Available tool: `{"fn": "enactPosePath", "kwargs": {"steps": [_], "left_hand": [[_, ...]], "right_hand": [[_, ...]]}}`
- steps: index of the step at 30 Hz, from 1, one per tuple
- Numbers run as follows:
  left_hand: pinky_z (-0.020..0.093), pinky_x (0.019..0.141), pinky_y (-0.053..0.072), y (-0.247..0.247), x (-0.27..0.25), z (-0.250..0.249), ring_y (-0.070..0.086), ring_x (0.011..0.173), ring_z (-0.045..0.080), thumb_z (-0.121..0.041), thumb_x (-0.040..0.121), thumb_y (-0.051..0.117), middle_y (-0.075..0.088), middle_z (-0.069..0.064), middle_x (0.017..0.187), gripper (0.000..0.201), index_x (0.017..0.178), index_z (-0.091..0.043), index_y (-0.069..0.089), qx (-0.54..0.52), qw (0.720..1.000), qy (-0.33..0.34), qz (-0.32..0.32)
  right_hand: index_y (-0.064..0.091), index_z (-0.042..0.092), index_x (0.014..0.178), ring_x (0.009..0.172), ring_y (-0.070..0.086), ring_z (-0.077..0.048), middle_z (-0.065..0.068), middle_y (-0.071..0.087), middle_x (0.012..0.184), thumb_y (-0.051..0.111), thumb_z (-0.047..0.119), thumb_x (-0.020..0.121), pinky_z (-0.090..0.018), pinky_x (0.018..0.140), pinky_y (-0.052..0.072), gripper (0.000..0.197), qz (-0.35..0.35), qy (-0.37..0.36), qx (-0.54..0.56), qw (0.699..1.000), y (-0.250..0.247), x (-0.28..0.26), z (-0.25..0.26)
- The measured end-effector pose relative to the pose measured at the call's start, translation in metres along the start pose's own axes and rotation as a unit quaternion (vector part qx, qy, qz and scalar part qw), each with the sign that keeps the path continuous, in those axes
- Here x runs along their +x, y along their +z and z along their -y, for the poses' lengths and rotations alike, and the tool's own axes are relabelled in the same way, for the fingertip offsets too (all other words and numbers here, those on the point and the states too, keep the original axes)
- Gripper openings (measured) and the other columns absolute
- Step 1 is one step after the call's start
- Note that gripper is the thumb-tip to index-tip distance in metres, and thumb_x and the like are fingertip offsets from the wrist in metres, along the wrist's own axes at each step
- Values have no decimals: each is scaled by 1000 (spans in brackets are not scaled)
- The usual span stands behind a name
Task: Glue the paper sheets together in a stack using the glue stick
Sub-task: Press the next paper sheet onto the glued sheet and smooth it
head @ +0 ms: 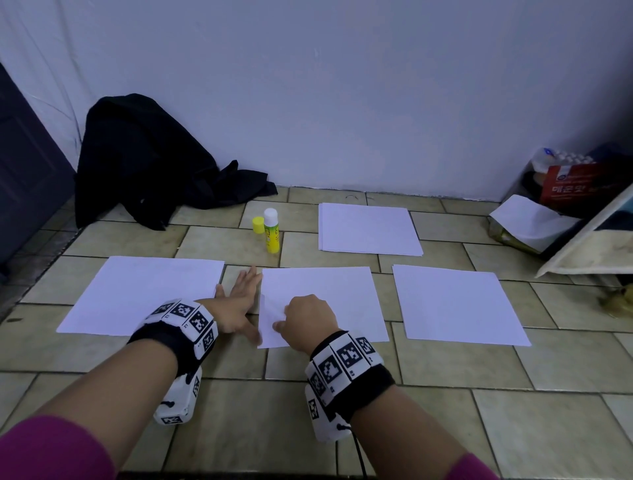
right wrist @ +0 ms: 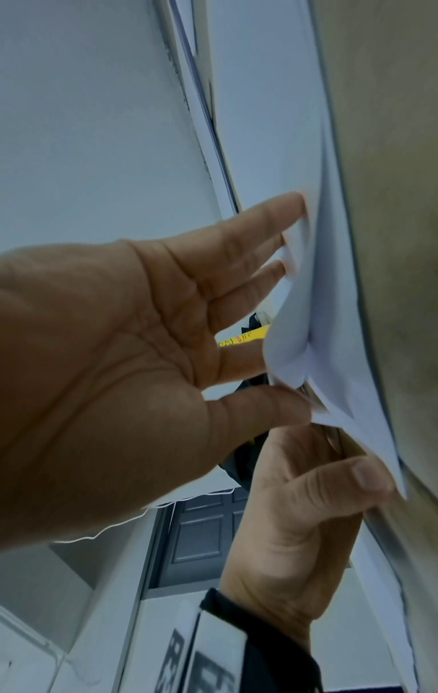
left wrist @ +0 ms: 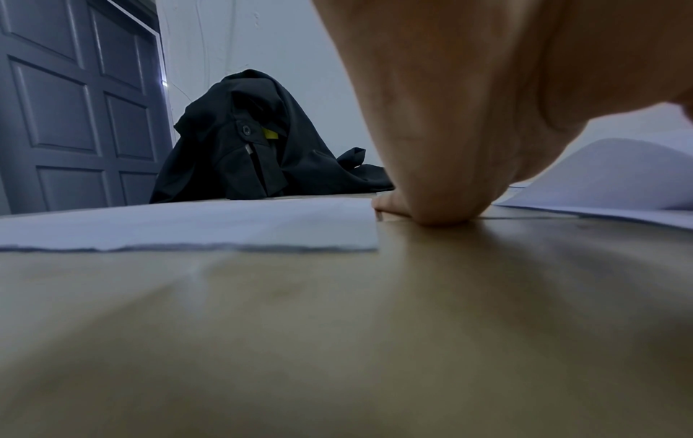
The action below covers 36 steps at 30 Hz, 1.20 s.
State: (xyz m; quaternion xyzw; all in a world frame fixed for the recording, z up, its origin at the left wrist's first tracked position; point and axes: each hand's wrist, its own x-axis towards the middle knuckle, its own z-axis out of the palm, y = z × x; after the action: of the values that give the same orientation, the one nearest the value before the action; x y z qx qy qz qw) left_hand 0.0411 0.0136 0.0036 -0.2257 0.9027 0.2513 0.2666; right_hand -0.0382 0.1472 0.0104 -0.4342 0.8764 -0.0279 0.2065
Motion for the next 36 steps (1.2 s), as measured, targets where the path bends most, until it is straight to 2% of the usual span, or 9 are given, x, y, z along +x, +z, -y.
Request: {"fn": "enactPosePath", "kwargs": {"steps": [8, 12, 16, 20, 25, 28, 30, 34, 36], "left_hand": [[50, 114, -14, -1, 3, 3, -30, 142, 19, -28, 80, 75, -34, 3, 154, 119, 150, -13, -20, 18, 1000, 2, 6], [49, 114, -14, -1, 7, 4, -26, 144, 16, -20, 91, 61, -29, 1, 156, 93, 152, -15, -10, -23, 1000, 5, -7], [49, 114, -13, 0, 12, 3, -23, 145, 15, -23, 93, 57, -26, 0, 157, 85, 152, -16, -5, -51, 998, -3, -26], [51, 112, -16, 5, 12, 6, -29, 142, 17, -43, 85, 67, -33, 0, 154, 108, 151, -15, -14, 8, 1000, -2, -10], [52, 112, -17, 5, 10, 7, -32, 141, 17, -44, 81, 72, -37, -2, 152, 120, 149, -16, -23, 24, 1000, 10, -9], [54, 112, -16, 2, 10, 8, -33, 140, 18, -48, 80, 71, -38, -6, 151, 121, 149, -19, -25, 40, 999, 23, 10], [55, 111, -16, 2, 11, 9, -34, 140, 19, -50, 80, 70, -39, -7, 150, 122, 149, -20, -25, 53, 998, 24, 21], [57, 111, -14, 2, 12, 9, -34, 140, 19, -51, 79, 70, -39, -7, 151, 122, 149, -19, -25, 73, 997, 20, 25], [56, 112, -13, 1, 11, 7, -34, 140, 19, -51, 79, 70, -39, -7, 151, 122, 149, -18, -25, 76, 997, 18, 28]], "right_hand": [[50, 7, 77, 90, 53, -25, -7, 49, 84, 44, 52, 95, -29, 68, 34, 48, 28, 1, -11, 1000, -4, 1, -2], [58, 9, 89, 92, 59, -26, -8, 57, 87, 52, 30, 96, -24, 51, 30, 23, 8, 8, -14, 1000, -5, 2, 0], [47, 11, 79, 91, 61, -24, -6, 61, 93, 55, 14, 92, -21, 45, 26, 16, -1, 30, -38, 999, -10, -2, 3], [40, 11, 70, 100, 63, -24, -3, 41, 71, 60, 12, 89, -23, 48, 30, 27, 2, 26, -61, 998, -14, -7, 8], [44, 11, 83, 102, 62, -25, -3, 48, 78, 59, 9, 89, -25, 56, 37, 16, 23, 6, -84, 996, -18, -8, 14], [43, 10, 83, 104, 61, -27, -7, 61, 105, 55, 4, 89, -30, 72, 47, 14, 44, 10, -90, 995, -18, -7, 18], [50, 6, 107, 111, 57, -30, -12, 57, 120, 57, 8, 89, -35, 86, 50, 20, 56, 12, -95, 994, -20, -7, 20], [32, 2, 138, 127, 40, -33, -16, 38, 139, 55, 14, 92, -47, 98, 45, 53, 53, 13, -104, 993, -16, -1, 23], [13, 5, 149, 142, 20, -29, -13, 14, 156, 46, 12, 96, -53, 109, 31, 63, 56, -35, -72, 995, -10, 7, 22]]}}
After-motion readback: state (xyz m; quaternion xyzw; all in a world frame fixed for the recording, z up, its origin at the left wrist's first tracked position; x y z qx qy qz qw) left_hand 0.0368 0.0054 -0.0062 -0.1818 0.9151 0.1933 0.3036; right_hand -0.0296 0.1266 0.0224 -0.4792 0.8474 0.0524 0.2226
